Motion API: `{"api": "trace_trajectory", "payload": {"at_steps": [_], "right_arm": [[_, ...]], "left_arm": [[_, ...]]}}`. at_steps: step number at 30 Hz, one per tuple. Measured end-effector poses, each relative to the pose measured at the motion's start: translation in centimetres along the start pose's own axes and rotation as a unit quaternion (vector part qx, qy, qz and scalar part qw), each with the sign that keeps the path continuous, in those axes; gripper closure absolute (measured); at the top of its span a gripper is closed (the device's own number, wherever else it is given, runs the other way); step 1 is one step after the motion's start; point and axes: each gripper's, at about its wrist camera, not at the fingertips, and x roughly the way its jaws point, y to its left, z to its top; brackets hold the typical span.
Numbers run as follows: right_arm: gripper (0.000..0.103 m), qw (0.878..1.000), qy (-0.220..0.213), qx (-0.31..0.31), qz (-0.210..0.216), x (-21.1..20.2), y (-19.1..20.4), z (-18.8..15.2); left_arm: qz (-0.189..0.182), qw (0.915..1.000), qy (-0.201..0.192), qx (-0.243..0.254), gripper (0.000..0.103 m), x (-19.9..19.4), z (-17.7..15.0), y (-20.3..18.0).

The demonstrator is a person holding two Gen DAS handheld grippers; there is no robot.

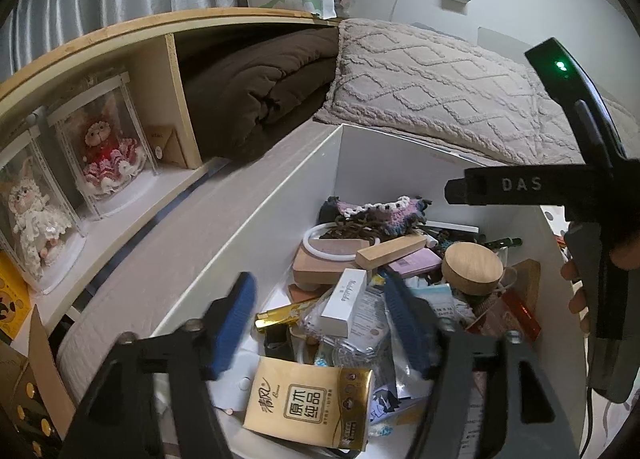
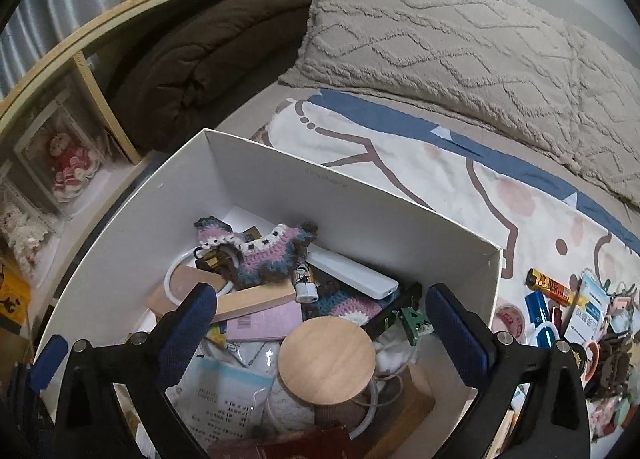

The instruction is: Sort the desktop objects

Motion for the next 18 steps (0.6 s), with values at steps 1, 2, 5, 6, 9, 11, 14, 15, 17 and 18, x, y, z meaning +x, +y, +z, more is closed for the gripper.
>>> {"api": "trace_trajectory", "payload": {"at_steps": [1, 2, 5, 6, 9, 11, 14, 15, 17, 18], "right_arm": [[0.0, 1.0, -0.003, -0.002, 0.002, -0.2, -0.1, -0.2], [0.0, 1.0, -0.007, -0.006, 0.001, -0.5, 0.0, -0.3], [0.0, 0.999, -0.023, -0.024, -0.004, -1.5, 0.1, -0.6], [0.0, 0.999, -0.024, -0.027, -0.003, -1.8, 0.1, -0.7], [0.0, 0.999, -0.029, -0.033, 0.008, -2.6, 0.1, -1.3], [0.0, 0.999, -0.032, -0.039, 0.013, -3.2, 0.1, -1.9], [0.0, 0.998, -0.038, -0.048, 0.021, -3.9, 0.1, -2.8], [0.0, 0.998, -0.038, -0.049, 0.024, -4.1, 0.0, -3.1], [0.0, 0.997, -0.042, -0.052, 0.029, -4.7, 0.0, -3.7], [0.0, 0.997, -0.045, -0.054, 0.03, -5.1, 0.0, -3.9]], "left_arm": [[-0.003, 1.0, 0.0, -0.001, 0.023, 0.0, 0.0, 0.0], [-0.004, 1.0, -0.001, -0.002, 0.019, 0.1, 0.0, 0.0], [-0.001, 1.0, -0.003, 0.002, 0.01, 0.1, 0.0, -0.1], [-0.002, 1.0, -0.001, 0.002, 0.006, 0.1, 0.0, -0.1], [-0.001, 1.0, -0.004, -0.002, 0.003, 0.1, 0.1, -0.1], [0.006, 0.9999, -0.009, -0.008, 0.002, 0.0, 0.2, 0.0], [0.007, 0.9997, -0.012, -0.019, 0.0, -0.1, 0.2, 0.3], [0.007, 0.9997, -0.011, -0.021, 0.0, -0.1, 0.2, 0.4], [0.006, 0.9996, -0.012, -0.024, 0.0, -0.1, 0.1, 0.4], [0.007, 0.9996, -0.013, -0.025, 0.0, -0.2, 0.1, 0.4]]}}
